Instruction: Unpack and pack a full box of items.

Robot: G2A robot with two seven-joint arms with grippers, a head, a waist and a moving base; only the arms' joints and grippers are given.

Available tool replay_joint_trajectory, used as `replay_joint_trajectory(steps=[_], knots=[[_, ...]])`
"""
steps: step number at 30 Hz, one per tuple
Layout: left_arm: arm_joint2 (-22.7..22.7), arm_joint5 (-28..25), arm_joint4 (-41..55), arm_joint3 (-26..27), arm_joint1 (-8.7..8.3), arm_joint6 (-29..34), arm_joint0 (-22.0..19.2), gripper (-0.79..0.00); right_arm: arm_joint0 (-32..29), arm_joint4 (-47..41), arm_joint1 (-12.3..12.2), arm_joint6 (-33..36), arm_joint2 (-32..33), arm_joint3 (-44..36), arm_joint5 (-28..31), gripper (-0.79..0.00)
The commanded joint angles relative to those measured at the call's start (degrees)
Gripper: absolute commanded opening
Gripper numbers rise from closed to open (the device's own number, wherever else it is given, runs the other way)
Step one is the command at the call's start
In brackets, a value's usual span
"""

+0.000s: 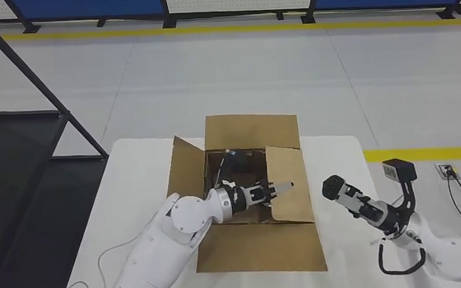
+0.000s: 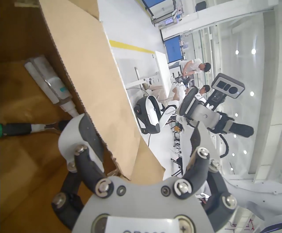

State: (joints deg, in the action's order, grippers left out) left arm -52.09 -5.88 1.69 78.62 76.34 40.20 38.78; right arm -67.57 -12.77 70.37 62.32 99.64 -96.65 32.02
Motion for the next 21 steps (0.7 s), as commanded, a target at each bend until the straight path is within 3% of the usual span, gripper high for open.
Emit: replay_joint_trajectory(steps=[1, 6, 11, 21], knots=[[-0.8, -0.3, -0.3, 2.3, -0.16, -0.6, 0.7, 0.000, -0.1, -1.8, -0.3, 1.2, 0.1, -0.1, 0.3, 0.000], [-1.1, -0.4, -0.7, 5.4, 0.03, -2.1, 0.6, 0.000, -0.4, -6.3, -1.0, 5.4, 0.1, -0.4, 1.3, 0.000], [1.7, 0.0, -0.4, 5.0, 1.25, -3.1, -2.3, 0.000, -1.0, -8.6, -1.8, 8.1, 0.3, -0.8, 1.8, 0.000], [8.9, -0.6, 2.3, -2.3, 5.27, -5.2, -10.6, 0.000, -4.5, -11.7, -3.3, 6.7, 2.6, -2.3, 3.2, 0.000]])
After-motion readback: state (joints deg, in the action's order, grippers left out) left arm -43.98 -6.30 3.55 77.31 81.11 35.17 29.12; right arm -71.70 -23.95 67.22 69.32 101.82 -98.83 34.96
